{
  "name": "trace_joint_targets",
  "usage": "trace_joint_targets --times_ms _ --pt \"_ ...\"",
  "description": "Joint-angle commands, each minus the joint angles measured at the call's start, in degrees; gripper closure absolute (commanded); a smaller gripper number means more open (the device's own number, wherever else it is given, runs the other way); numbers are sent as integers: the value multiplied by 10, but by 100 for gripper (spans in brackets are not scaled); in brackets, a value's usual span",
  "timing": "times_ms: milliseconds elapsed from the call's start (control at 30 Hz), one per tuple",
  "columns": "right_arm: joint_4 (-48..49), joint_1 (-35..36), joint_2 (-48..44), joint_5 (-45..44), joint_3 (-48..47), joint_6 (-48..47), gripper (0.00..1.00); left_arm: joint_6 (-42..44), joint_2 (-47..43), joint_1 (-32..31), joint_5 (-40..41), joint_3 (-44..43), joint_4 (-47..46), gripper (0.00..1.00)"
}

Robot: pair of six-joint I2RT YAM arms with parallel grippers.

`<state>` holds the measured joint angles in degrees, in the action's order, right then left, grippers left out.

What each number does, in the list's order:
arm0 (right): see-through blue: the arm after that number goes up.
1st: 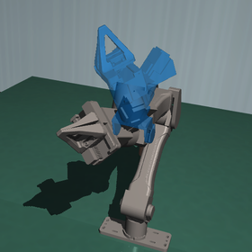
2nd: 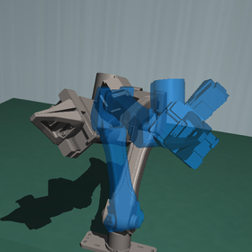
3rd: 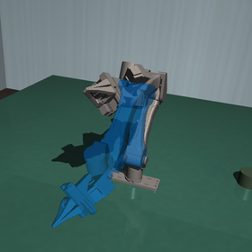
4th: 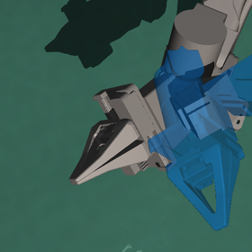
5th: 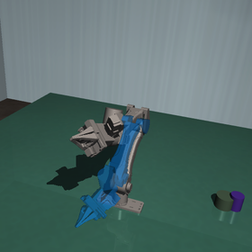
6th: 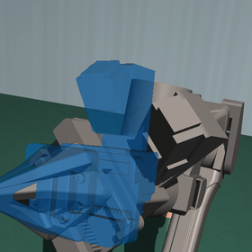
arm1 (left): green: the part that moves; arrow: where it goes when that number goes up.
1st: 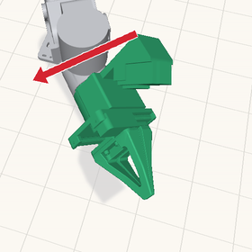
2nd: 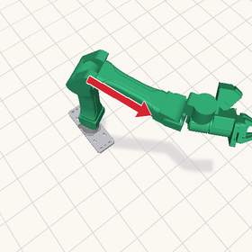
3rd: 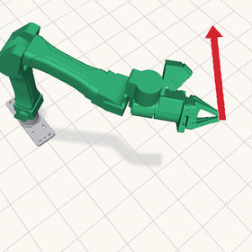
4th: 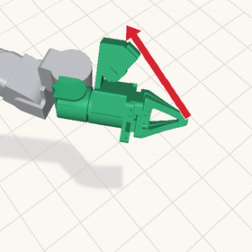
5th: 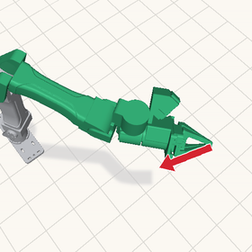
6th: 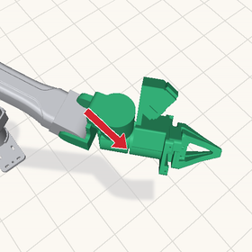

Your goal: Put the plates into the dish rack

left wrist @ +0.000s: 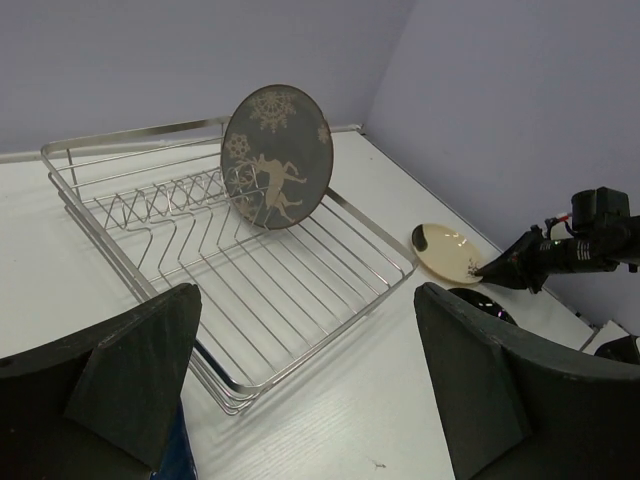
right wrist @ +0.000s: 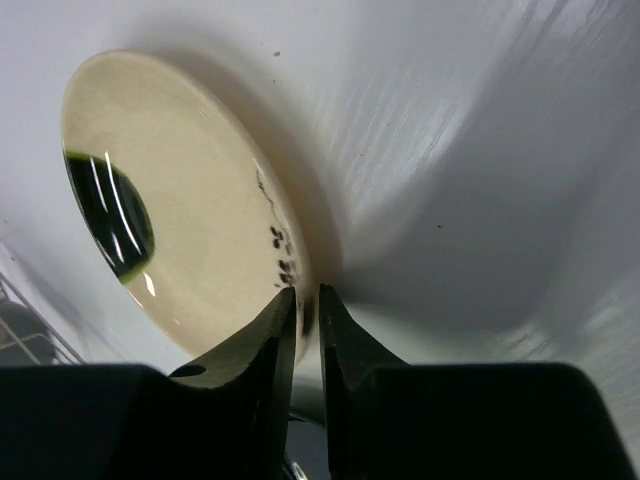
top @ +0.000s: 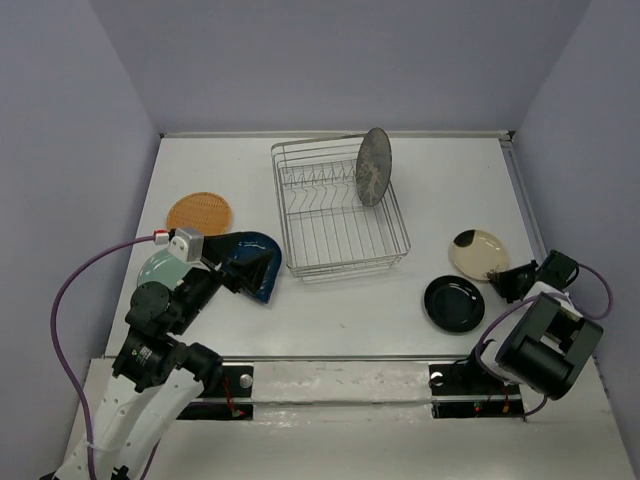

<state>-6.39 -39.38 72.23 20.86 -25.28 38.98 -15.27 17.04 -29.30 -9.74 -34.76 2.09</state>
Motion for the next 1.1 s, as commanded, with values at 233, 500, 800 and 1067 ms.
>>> trace_joint_targets --times_ms 233,500,800,1067 --pt "37 -2 -132 -60 -38 30 93 11 11 -3 2 -27 -22 1" --pt "-67 215 -271 -264 -206 -17 93 11 21 -1 1 -27 -22 1" --pt "-179 653 -28 -667 -556 -168 93 8 33 5 25 -26 -4 1" --pt "-280 758 269 -840 -862 -311 93 8 38 6 58 -29 6 1"
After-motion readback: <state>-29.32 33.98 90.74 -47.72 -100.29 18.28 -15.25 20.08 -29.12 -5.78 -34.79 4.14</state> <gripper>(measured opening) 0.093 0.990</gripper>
